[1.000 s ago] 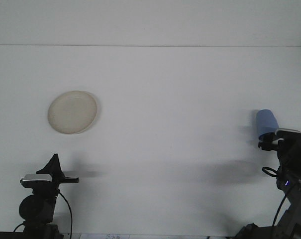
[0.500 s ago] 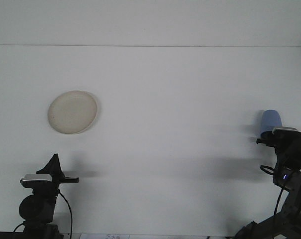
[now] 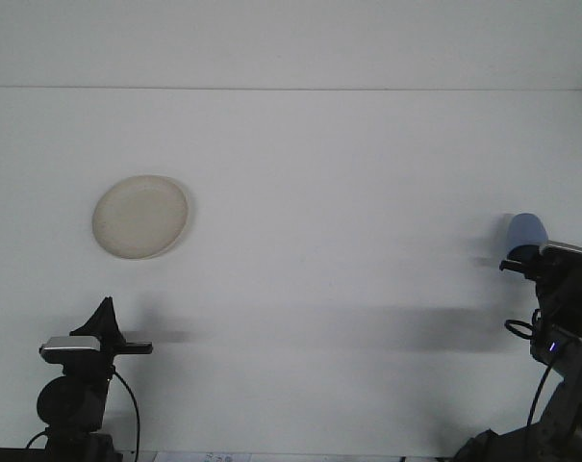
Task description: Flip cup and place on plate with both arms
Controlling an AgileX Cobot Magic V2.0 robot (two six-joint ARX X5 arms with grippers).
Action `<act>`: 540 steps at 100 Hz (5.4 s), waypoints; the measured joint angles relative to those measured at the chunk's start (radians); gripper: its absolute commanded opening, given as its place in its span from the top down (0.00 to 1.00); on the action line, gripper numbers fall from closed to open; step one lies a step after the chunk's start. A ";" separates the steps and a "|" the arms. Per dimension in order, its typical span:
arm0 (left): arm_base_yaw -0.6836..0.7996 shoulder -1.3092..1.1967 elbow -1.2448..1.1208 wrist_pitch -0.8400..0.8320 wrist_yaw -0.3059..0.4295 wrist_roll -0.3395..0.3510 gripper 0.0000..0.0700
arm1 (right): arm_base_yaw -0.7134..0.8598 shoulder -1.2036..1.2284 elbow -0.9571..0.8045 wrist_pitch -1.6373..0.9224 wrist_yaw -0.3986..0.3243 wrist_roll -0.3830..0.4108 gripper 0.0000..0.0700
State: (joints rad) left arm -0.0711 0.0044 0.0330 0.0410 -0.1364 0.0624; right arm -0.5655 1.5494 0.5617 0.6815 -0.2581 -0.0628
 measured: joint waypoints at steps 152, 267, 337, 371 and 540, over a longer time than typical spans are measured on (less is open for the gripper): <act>0.000 0.000 0.000 0.000 0.000 0.000 0.98 | 1.326 0.153 0.866 -1.873 0.129 0.088 0.99; 0.000 0.000 0.000 0.000 0.000 0.000 0.98 | 1.378 0.191 0.922 -1.859 0.120 0.085 0.28; 0.000 0.000 0.000 0.000 0.000 0.000 0.98 | 1.378 -0.552 0.929 -1.756 0.455 0.070 0.21; 0.000 0.000 0.000 0.000 0.000 0.000 0.98 | 1.379 -1.169 0.374 -1.415 0.571 0.125 0.21; -0.524 1.238 1.263 -0.858 0.500 -0.130 0.12 | 1.379 -1.355 0.249 -1.397 0.573 0.142 0.22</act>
State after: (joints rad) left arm -0.5953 1.2423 1.2961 -0.8169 0.3641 -0.0681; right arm 0.8135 0.1940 0.8108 -0.7151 0.3149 0.0795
